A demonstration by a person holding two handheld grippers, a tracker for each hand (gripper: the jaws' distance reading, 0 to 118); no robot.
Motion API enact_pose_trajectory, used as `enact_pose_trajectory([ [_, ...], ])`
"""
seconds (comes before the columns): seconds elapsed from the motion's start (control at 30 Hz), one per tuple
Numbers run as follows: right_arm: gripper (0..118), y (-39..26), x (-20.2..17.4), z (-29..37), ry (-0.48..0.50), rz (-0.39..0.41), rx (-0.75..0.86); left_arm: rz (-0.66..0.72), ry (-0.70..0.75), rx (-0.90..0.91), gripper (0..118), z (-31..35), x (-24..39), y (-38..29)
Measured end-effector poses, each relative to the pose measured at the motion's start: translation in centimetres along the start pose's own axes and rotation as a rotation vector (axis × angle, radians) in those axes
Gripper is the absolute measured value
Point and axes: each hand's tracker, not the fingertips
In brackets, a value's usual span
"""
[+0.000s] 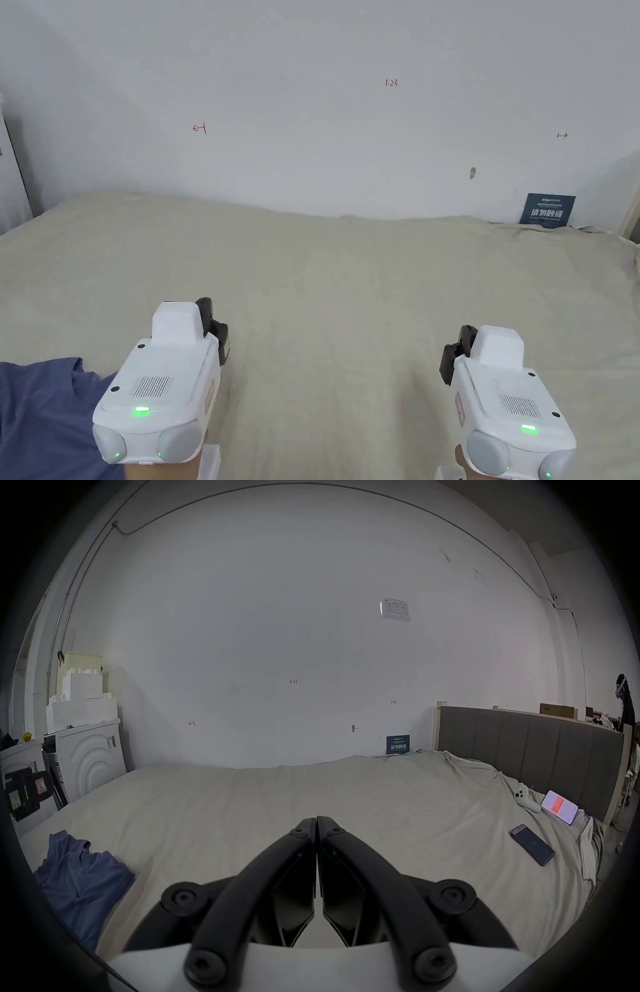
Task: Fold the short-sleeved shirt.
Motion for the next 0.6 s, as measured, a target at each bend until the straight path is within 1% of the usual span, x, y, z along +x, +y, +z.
enact_pose_trajectory([
  [0.2, 0, 0.2, -0.4, 0.0, 0.007, 0.027, 0.000, -0.013, -0.005, -0.005, 0, -0.1, -0.1, -0.1],
  [0.3, 0, 0.4, -1.1, 0.2, 0.032, 0.039, 0.002, -0.027, 0.011, -0.020, 0, 0.2, -0.5, -0.2],
  [0.4, 0, 0.6, -2.7, 0.2, 0.070, 0.059, 0.010, -0.037, 0.038, -0.023, 0, 1.1, -1.7, -0.3],
  [0.5, 0, 0.7, -4.5, 0.1, 0.107, 0.066, 0.016, 0.008, 0.056, -0.039, 0, 2.0, -3.7, -0.6],
  [0.6, 0, 0.7, -6.7, 0.0, 0.149, 0.066, 0.017, -0.029, 0.115, -0.049, 0, 3.1, -5.8, -1.1],
])
